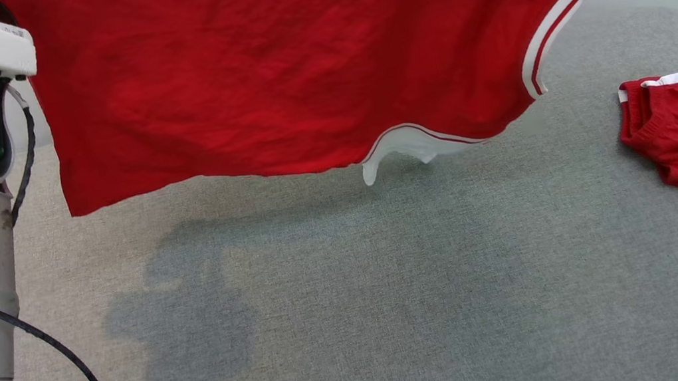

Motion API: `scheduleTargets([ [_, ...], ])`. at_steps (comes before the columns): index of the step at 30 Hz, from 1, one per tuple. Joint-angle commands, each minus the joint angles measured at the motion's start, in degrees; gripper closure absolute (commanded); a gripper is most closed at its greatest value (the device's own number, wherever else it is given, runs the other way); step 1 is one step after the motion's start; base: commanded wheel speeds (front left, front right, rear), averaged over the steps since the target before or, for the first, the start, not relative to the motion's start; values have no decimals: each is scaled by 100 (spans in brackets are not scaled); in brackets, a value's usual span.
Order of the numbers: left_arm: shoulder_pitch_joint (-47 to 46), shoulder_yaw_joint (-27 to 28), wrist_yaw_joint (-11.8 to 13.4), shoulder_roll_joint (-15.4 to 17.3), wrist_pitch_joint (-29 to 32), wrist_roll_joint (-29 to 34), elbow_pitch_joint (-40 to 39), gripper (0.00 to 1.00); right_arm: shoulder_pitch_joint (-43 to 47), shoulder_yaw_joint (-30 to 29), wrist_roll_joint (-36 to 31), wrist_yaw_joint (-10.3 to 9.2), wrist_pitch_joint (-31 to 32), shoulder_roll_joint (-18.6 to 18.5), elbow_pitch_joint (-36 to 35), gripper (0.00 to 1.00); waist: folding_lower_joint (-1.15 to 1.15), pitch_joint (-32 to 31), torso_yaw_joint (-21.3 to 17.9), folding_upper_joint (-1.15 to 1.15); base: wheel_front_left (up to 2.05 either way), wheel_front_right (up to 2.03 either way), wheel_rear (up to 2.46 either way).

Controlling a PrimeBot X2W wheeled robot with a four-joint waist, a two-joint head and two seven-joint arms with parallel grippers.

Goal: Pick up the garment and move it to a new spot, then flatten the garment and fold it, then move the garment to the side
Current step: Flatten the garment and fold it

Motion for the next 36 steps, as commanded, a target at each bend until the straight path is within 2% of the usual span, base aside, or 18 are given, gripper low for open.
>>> scheduleTargets([
  [1, -123, -30, -9, 68, 31, -69, 45, 100, -75, 34, -71, 16, -38, -14, 11, 100, 0, -5, 1, 0, 0, 0, 0],
  [10, -305, -162, -9, 185, 25, -295, 102, 100, -145, 189, -294, 16, -97, -80, -3, 100, 0, -30, 32, 0, 0, 0, 0],
  [36, -299, -451, -9, 256, -24, -501, 203, 100, -123, 395, -431, 16, -145, -189, 103, 100, 0, 3, 63, 0, 0, 0, 0],
])
